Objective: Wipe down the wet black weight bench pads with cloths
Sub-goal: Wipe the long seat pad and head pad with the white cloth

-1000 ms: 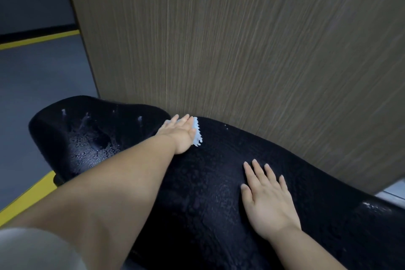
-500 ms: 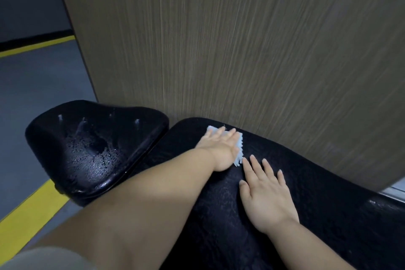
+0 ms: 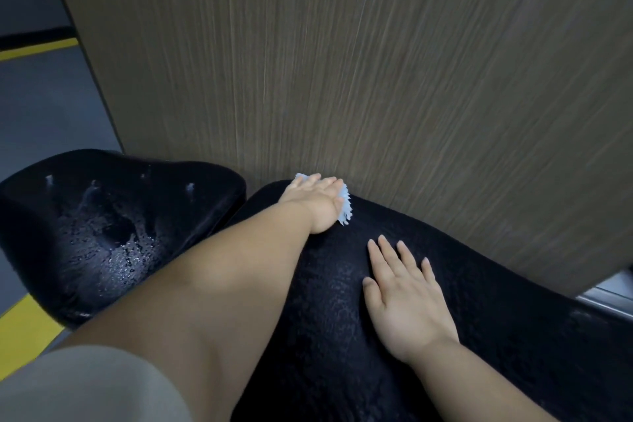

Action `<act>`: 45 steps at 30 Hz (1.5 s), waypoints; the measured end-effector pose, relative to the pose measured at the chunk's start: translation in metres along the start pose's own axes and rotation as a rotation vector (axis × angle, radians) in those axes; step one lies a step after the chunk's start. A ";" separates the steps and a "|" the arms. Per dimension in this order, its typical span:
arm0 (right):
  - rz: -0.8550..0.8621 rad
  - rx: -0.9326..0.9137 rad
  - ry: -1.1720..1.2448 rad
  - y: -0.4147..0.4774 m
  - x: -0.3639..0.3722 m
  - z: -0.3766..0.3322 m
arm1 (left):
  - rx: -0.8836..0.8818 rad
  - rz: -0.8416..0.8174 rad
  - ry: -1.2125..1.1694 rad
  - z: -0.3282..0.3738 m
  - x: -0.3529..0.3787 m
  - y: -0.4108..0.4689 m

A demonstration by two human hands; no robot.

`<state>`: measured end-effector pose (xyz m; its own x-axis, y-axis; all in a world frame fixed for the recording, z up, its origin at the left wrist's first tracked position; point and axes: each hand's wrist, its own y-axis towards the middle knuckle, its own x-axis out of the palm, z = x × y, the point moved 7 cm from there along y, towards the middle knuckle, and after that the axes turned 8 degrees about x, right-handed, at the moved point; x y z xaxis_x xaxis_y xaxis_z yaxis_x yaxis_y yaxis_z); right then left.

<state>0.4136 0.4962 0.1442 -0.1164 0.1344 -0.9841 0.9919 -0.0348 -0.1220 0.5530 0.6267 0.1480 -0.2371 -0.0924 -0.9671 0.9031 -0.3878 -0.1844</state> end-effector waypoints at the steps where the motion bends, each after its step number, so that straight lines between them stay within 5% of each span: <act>1: -0.001 -0.002 0.000 0.001 -0.001 0.000 | -0.023 0.001 -0.008 -0.009 -0.001 -0.001; 13: 0.015 -0.011 0.007 0.015 -0.001 -0.001 | -0.167 -0.010 -0.169 -0.070 0.002 -0.053; 27: 0.082 -0.005 0.209 0.015 -0.009 0.001 | 0.171 -0.021 -0.041 0.058 0.027 -0.046; 36: 0.166 -0.068 0.330 0.011 -0.018 -0.004 | 0.281 -0.032 -0.078 0.062 0.017 -0.033; 39: 0.160 -0.153 0.276 0.010 -0.018 -0.011 | 0.178 0.012 -0.302 0.040 0.012 -0.050; 45: 0.025 -0.281 0.038 0.035 -0.004 -0.039 | 0.034 -0.015 -0.033 -0.013 0.029 -0.114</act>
<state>0.4508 0.5329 0.1492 -0.0946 0.1738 -0.9802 0.9702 0.2368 -0.0516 0.4481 0.6796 0.1387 -0.2629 -0.1163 -0.9578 0.8869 -0.4200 -0.1924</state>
